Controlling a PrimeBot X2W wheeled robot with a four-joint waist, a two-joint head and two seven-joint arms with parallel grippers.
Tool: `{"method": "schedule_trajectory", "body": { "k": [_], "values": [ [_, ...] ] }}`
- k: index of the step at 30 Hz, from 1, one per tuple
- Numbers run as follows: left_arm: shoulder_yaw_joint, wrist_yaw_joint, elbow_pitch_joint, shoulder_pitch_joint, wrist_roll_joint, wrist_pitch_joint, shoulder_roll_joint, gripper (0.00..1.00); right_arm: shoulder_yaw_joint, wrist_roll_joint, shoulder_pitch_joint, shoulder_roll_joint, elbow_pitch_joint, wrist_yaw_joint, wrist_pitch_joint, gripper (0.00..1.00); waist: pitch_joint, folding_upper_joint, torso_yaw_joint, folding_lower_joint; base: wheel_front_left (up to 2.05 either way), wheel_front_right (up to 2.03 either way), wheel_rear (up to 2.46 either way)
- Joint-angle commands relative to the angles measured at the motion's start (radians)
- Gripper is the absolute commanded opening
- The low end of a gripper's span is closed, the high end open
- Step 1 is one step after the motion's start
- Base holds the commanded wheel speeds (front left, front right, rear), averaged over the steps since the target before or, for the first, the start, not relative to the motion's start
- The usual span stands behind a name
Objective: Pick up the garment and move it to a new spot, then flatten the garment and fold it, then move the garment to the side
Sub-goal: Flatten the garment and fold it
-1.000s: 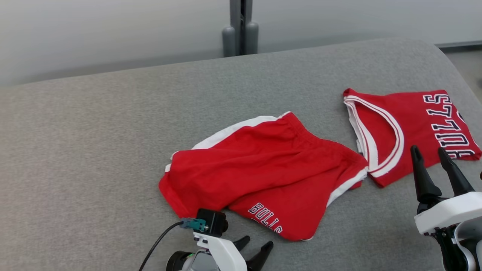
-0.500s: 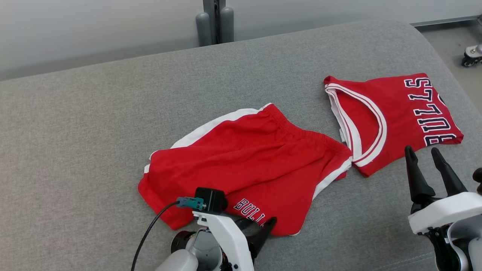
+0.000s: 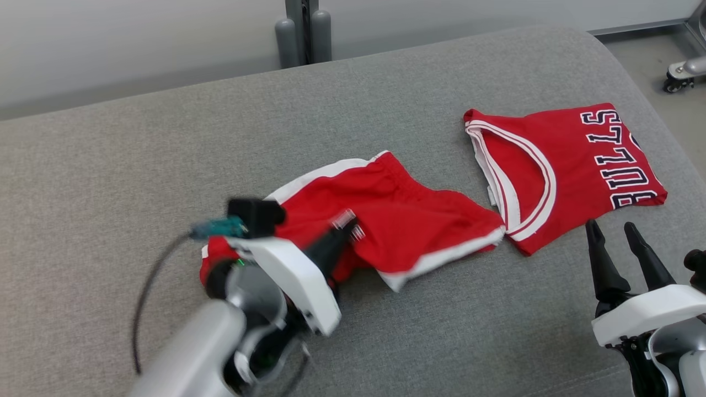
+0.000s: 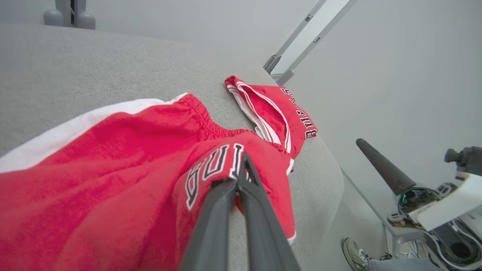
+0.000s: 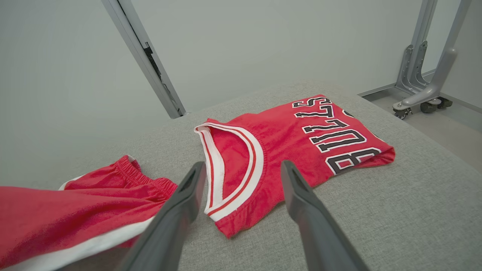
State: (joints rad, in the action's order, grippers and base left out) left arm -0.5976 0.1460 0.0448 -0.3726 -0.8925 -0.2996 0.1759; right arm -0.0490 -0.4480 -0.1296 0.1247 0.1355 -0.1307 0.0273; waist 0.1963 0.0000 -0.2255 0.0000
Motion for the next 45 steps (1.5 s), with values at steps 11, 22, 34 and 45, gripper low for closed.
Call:
{"method": "schedule_trajectory", "body": {
  "k": [11,22,34,45],
  "values": [
    [0.114,0.025,0.153,-0.222,-0.018,-0.064,0.063,0.0,0.012,0.006,-0.025,-0.013,0.004,0.0,0.005,1.0,0.05,0.0,-0.024,0.0,0.0,0.0,0.0],
    [0.13,-0.027,0.594,-0.442,0.027,0.072,0.001,1.0,0.063,0.005,-0.068,-0.019,0.03,0.0,0.016,1.0,0.081,0.0,-0.034,0.0,0.0,0.0,0.0],
    [-0.006,-0.108,0.619,-0.411,0.186,0.276,-0.018,1.0,0.062,0.004,-0.026,-0.01,0.029,0.0,0.031,1.0,0.01,0.0,0.028,0.0,0.0,0.0,0.0],
    [-0.128,-0.075,0.72,-0.573,0.28,0.031,-0.019,1.0,0.098,0.0,-0.054,-0.02,0.01,0.0,0.036,1.0,0.063,0.0,-0.026,0.0,0.0,0.0,0.0]
  ]
}}
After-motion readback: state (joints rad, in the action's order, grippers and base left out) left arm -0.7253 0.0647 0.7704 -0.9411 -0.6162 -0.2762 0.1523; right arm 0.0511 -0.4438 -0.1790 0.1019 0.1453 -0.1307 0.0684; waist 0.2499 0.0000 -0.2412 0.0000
